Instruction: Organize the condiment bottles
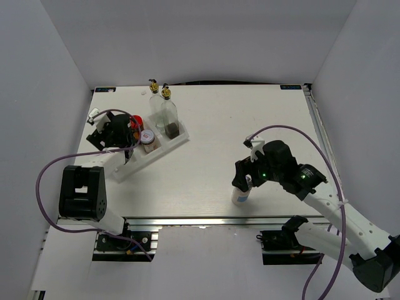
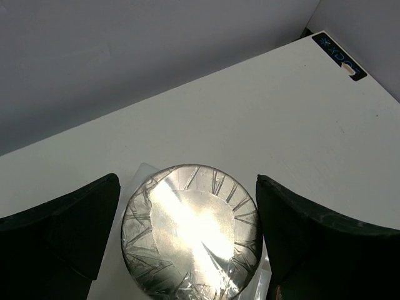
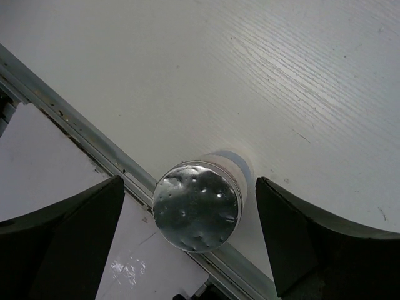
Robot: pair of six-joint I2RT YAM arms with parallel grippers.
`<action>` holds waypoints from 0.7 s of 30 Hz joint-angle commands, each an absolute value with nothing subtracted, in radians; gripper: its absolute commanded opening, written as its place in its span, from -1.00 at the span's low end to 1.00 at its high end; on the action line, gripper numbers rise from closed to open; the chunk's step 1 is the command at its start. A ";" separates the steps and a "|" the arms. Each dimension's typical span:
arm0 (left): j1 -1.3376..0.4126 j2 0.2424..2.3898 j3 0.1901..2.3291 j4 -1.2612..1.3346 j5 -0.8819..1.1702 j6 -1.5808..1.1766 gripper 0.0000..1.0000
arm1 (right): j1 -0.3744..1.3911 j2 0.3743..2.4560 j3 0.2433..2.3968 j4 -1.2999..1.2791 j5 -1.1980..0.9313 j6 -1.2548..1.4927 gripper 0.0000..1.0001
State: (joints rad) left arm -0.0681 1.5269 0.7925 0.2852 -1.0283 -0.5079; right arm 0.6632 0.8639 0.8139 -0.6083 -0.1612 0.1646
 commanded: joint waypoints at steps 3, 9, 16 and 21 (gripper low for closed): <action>-0.064 1.451 0.857 0.095 -0.973 -0.558 0.96 | 0.716 0.885 0.865 -0.664 -0.068 0.167 0.79; -0.063 1.373 0.913 -0.058 -0.917 -0.549 0.96 | 0.758 0.919 0.885 -0.690 0.055 0.199 0.79; -0.064 1.287 1.038 -0.309 -0.855 -0.574 0.96 | 0.767 0.974 0.893 -0.695 0.103 0.207 0.39; -0.074 1.139 1.028 -0.290 -0.555 -0.548 0.96 | 0.769 0.982 0.891 -0.658 0.063 0.201 -0.16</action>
